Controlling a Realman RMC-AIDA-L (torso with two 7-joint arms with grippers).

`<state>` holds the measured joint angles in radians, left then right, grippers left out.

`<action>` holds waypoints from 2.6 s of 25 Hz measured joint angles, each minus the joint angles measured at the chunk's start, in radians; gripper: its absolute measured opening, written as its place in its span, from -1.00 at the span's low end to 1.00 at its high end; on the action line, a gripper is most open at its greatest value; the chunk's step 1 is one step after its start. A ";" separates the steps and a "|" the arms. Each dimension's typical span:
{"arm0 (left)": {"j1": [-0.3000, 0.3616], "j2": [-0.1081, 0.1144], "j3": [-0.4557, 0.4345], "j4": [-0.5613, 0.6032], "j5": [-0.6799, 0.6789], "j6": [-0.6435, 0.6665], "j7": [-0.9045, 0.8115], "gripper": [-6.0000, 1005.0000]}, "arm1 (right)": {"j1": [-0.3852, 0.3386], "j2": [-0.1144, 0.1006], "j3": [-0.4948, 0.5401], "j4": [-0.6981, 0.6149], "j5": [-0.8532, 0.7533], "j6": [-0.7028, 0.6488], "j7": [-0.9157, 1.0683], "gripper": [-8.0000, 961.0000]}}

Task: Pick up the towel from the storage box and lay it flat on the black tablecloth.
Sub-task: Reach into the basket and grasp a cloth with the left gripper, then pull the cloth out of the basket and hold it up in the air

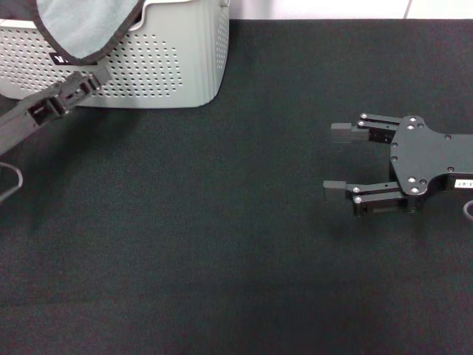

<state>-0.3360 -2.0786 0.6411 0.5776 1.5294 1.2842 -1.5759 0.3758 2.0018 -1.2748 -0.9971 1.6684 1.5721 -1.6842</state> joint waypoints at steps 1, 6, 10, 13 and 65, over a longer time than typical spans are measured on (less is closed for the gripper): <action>-0.003 -0.002 -0.009 -0.005 0.000 -0.008 -0.003 0.47 | 0.000 0.000 0.000 0.000 0.000 0.000 0.000 0.81; 0.000 -0.007 -0.033 -0.012 -0.022 -0.013 -0.011 0.44 | -0.002 0.000 0.000 0.001 0.000 0.000 0.000 0.81; 0.008 -0.007 -0.034 -0.021 -0.058 -0.018 -0.012 0.42 | -0.003 0.000 -0.001 0.002 -0.001 0.000 0.000 0.81; 0.009 -0.007 -0.034 -0.026 -0.069 -0.018 -0.012 0.40 | -0.003 0.000 0.000 0.002 -0.001 0.000 0.000 0.81; 0.028 -0.005 -0.030 -0.159 -0.341 0.172 0.057 -0.88 | 0.003 0.000 0.001 0.003 0.000 -0.014 -0.009 0.80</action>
<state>-0.3080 -2.0834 0.6109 0.4185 1.1888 1.4561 -1.5194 0.3784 2.0018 -1.2742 -0.9938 1.6683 1.5586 -1.6930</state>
